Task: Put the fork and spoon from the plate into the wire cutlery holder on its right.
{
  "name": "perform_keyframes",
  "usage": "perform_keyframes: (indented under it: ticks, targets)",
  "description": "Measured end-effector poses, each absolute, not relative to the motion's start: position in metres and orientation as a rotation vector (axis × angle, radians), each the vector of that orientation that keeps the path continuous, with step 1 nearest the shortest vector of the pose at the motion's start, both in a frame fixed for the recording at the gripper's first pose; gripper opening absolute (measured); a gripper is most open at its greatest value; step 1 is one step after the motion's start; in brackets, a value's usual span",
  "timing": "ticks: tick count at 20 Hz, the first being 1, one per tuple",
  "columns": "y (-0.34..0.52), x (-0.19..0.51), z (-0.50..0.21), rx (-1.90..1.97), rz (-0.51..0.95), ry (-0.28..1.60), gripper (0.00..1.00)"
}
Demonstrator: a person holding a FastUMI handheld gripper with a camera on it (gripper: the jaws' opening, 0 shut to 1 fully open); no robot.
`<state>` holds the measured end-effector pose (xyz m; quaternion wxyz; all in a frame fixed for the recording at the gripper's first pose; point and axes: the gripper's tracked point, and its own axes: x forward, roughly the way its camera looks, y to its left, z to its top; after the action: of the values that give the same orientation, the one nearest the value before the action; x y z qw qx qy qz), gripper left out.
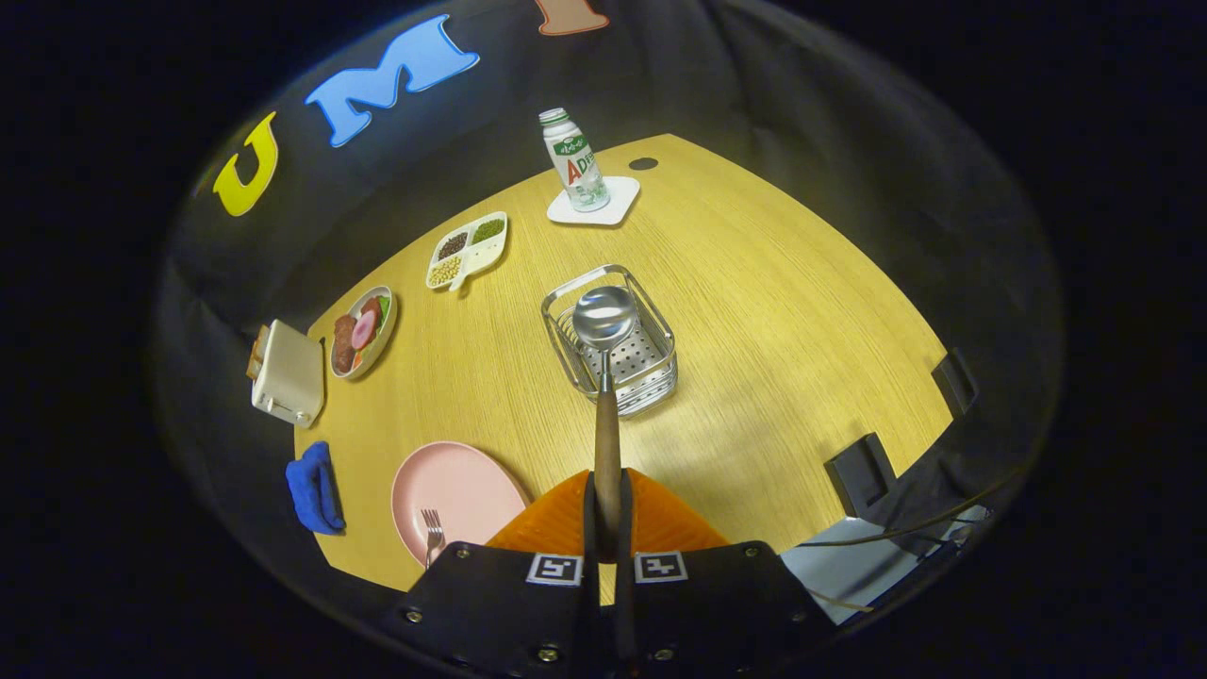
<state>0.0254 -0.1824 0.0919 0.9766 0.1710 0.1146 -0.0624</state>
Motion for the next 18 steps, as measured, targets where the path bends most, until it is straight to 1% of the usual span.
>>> perform_keyframes:
  ticks: [4, 9, 11, 13, 14, 16, 17, 18]
  targets:
    - [-0.186, 0.030, 0.094, 0.332, -0.145, 0.301, 0.06]
    - [-0.193, 0.036, 0.101, 0.326, -0.174, 0.297, 0.06]
    - [-0.193, 0.032, 0.106, 0.318, -0.177, 0.283, 0.11]
    - [-0.192, 0.030, 0.114, 0.314, -0.171, 0.261, 0.12]
    - [-0.192, 0.030, 0.118, 0.313, -0.166, 0.252, 0.16]
    - [-0.193, 0.029, 0.122, 0.314, -0.164, 0.227, 0.17]
    - [-0.195, 0.027, 0.127, 0.316, -0.167, 0.217, 0.20]
    - [-0.196, 0.025, 0.128, 0.319, -0.172, 0.206, 0.26]
